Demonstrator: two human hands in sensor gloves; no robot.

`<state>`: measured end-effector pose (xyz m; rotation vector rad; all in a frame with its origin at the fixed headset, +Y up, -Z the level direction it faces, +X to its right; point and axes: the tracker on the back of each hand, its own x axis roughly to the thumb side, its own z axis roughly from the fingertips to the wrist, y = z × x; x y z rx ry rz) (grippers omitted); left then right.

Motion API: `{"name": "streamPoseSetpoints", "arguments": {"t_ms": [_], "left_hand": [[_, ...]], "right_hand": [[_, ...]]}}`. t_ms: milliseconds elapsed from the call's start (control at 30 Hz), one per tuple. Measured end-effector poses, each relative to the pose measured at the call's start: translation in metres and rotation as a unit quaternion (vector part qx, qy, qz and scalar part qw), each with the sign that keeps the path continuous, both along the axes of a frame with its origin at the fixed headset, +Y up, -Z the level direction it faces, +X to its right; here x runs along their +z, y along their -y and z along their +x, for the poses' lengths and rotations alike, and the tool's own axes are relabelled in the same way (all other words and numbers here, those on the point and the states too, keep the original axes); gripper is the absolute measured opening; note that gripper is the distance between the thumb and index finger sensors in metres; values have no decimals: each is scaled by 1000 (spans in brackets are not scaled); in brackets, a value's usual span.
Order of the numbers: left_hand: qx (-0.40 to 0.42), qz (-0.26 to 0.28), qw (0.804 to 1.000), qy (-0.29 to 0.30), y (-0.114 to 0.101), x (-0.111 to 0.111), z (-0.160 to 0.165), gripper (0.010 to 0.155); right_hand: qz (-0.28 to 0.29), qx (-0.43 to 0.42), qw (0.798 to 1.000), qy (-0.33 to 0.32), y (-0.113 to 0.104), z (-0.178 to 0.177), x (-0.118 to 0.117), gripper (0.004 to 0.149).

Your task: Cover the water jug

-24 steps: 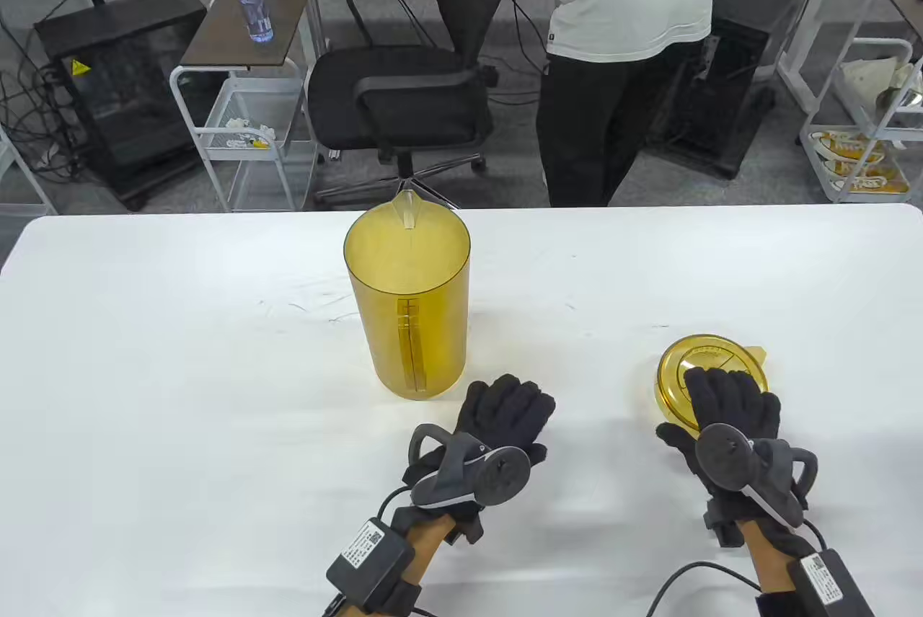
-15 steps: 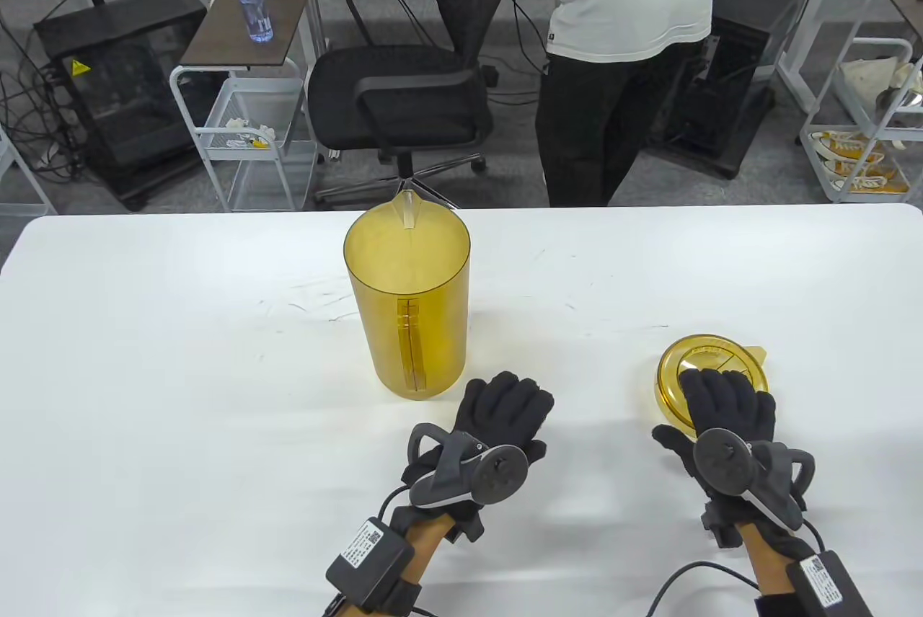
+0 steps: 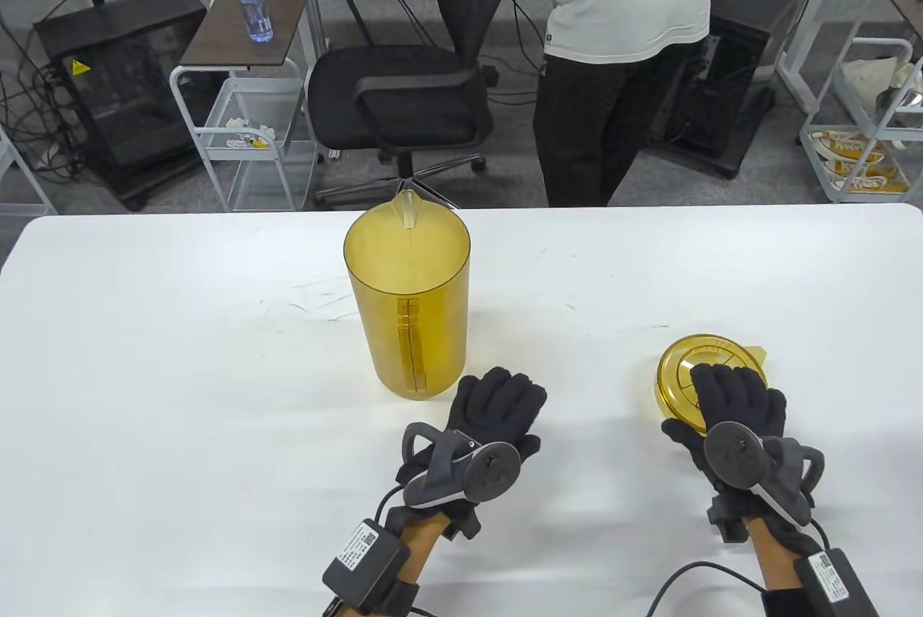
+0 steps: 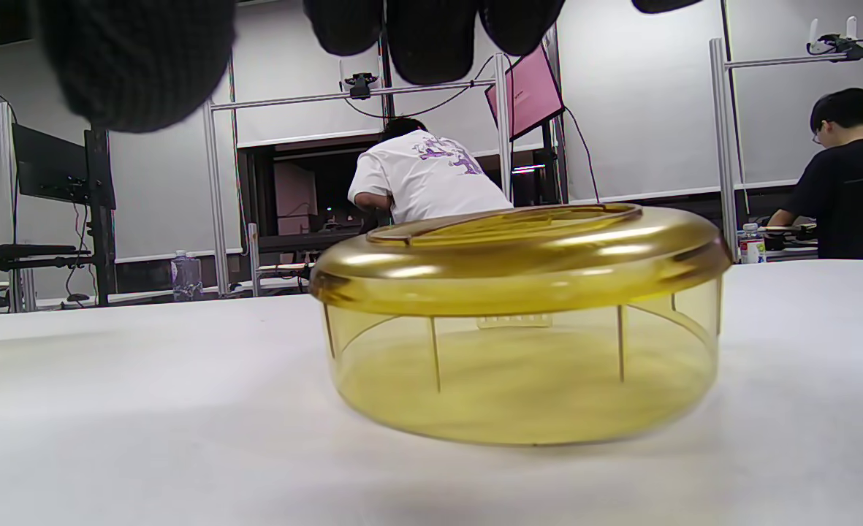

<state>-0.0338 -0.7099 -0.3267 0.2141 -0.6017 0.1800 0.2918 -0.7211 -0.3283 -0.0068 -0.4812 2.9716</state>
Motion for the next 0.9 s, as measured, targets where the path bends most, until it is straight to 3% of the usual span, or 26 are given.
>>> {"name": "streamPoseSetpoints", "arguments": {"t_ms": [300,900], "left_hand": [[3,1,1000,-3,0,-1,-2,68],[5,2,1000,-6,0,-1,-4,68]], "right_hand": [[-1,0,1000,13,0,6,-2,83],[-89,35,994,46,25,19,-19,81]]}}
